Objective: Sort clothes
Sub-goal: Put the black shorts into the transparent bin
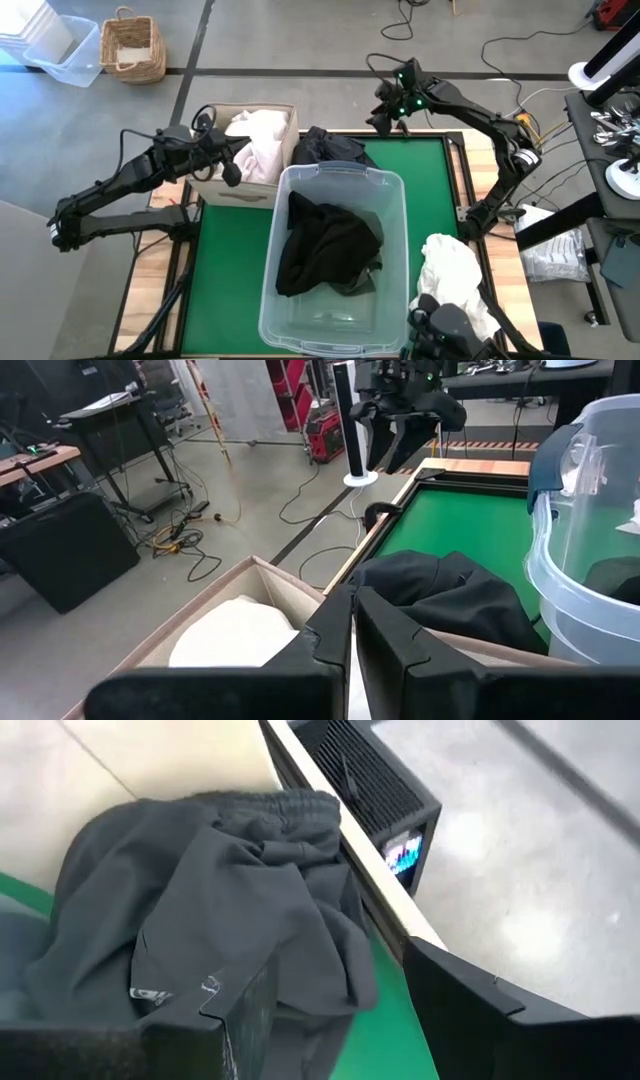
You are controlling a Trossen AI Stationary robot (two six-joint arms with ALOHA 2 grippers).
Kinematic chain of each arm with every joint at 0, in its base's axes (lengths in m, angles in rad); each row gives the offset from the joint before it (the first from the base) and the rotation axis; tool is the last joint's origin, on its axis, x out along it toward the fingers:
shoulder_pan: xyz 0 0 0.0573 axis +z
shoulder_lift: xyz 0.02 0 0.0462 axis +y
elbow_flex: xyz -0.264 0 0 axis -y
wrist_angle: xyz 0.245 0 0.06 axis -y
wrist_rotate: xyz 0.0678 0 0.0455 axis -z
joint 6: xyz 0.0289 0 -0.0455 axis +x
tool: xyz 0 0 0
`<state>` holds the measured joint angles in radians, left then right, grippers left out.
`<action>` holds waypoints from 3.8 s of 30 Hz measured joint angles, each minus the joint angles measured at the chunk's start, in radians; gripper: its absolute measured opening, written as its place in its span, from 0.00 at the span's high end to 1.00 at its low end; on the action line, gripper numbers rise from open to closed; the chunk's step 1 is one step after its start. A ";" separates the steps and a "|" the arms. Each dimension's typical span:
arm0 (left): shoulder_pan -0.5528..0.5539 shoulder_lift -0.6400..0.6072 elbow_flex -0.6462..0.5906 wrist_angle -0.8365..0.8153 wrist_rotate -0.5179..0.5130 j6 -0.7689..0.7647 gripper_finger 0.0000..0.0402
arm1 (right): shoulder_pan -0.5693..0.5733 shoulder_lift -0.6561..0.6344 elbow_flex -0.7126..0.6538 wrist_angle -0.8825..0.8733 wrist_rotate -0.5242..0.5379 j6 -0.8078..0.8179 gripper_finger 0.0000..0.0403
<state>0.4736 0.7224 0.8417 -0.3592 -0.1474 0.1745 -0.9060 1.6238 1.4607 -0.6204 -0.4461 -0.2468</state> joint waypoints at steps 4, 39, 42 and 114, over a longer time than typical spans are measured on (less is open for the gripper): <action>0.000 0.008 0.000 0.000 0.000 0.000 1.00 | 0.000 -0.001 0.002 0.017 -0.003 -0.090 0.49; 0.000 0.037 0.000 0.080 0.000 0.016 1.00 | -0.162 0.144 -0.015 0.015 -0.296 -0.470 0.62; 0.000 0.052 0.000 0.081 0.000 0.016 1.00 | -0.161 0.151 -0.015 0.021 -0.314 -0.467 0.63; 0.000 0.094 0.008 0.177 -0.002 0.051 1.00 | -0.152 0.154 0.195 0.032 -0.154 -0.043 0.75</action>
<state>0.4740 0.8165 0.8501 -0.1821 -0.1492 0.2251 -1.0584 1.7780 1.6561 -0.5883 -0.6004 -0.2897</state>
